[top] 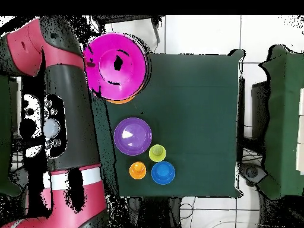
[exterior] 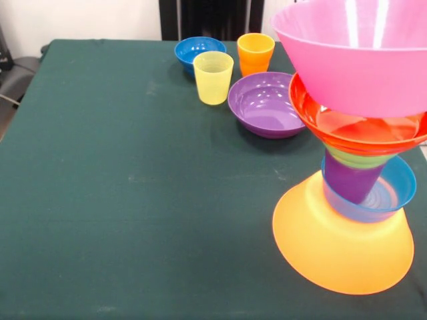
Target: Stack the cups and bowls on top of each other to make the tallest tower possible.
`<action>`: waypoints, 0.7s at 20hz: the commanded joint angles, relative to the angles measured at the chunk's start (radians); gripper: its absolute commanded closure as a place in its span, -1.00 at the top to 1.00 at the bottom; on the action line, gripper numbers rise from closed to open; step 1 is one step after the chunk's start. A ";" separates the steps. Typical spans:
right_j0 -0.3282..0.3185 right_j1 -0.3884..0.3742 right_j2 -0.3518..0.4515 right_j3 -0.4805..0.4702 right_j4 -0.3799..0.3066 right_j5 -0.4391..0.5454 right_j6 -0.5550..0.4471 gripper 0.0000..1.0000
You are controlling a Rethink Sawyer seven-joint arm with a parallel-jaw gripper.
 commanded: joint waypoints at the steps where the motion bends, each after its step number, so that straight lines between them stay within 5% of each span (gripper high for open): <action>1: -0.007 0.004 0.045 0.088 -0.018 0.025 -0.073 -1.00; 14: -0.006 0.003 0.048 0.133 -0.028 -0.057 -0.078 -1.00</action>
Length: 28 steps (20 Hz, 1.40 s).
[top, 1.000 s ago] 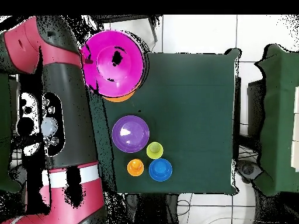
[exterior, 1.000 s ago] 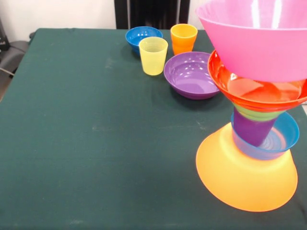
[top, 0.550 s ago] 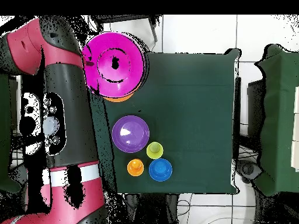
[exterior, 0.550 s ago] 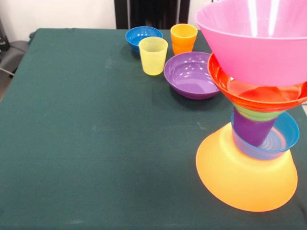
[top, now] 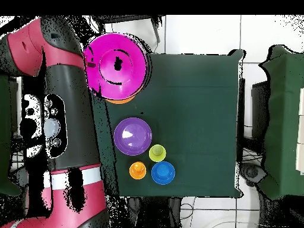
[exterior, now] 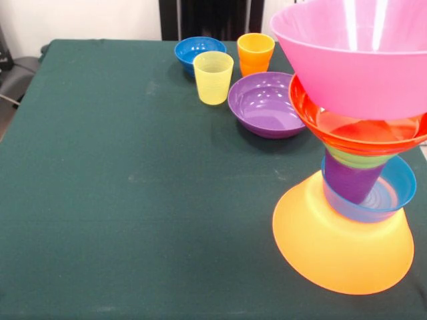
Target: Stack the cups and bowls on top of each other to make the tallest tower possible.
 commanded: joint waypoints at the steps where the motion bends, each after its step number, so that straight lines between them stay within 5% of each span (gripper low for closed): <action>1: -0.006 0.002 0.049 0.133 -0.031 -0.061 -0.079 -1.00; 14: -0.032 0.015 0.085 0.158 -0.001 -0.159 -0.086 -1.00; 28: -0.010 0.013 0.049 0.175 -0.020 -0.121 -0.075 -1.00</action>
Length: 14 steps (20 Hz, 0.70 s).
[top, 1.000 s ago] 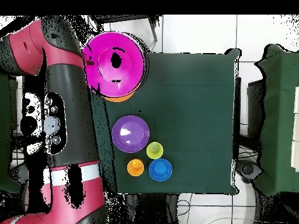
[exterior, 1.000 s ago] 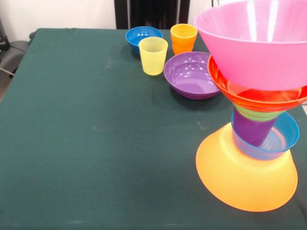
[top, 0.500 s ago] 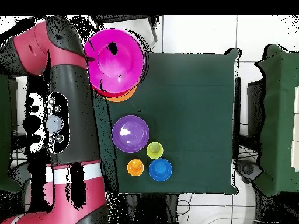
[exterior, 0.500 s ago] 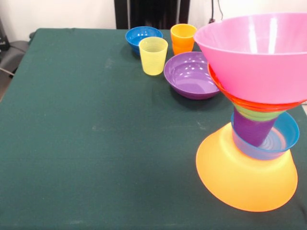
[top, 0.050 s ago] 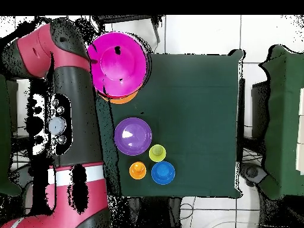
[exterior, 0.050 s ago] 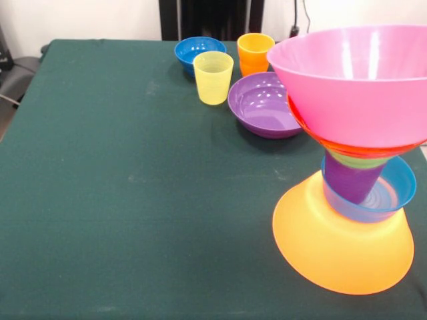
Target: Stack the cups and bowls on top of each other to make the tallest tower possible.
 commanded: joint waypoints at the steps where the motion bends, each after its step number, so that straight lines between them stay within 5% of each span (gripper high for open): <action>1: -0.004 0.002 0.049 0.137 -0.021 0.009 -0.072 -1.00; 14: 0.006 -0.006 0.060 0.152 0.004 0.081 -0.066 -1.00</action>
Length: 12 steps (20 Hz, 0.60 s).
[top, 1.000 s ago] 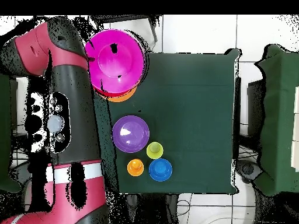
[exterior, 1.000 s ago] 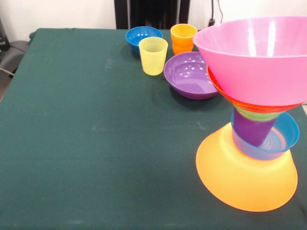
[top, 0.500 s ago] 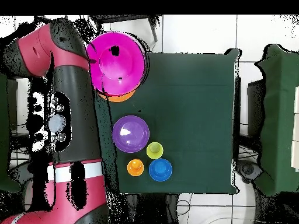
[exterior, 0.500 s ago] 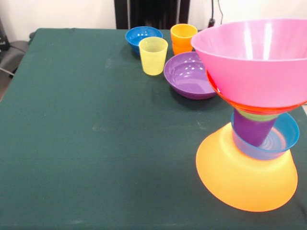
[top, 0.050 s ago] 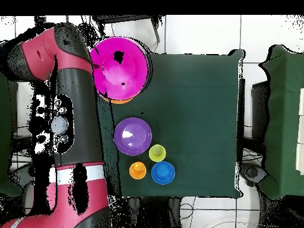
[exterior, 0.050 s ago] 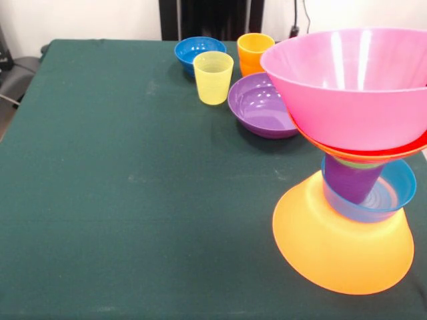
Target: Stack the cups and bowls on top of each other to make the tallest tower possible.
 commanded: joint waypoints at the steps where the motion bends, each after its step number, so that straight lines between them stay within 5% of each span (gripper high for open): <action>1: 0.005 -0.007 0.061 0.119 0.004 0.088 -0.066 -1.00; 12: 0.020 -0.020 0.066 0.162 0.035 0.124 -0.051 -1.00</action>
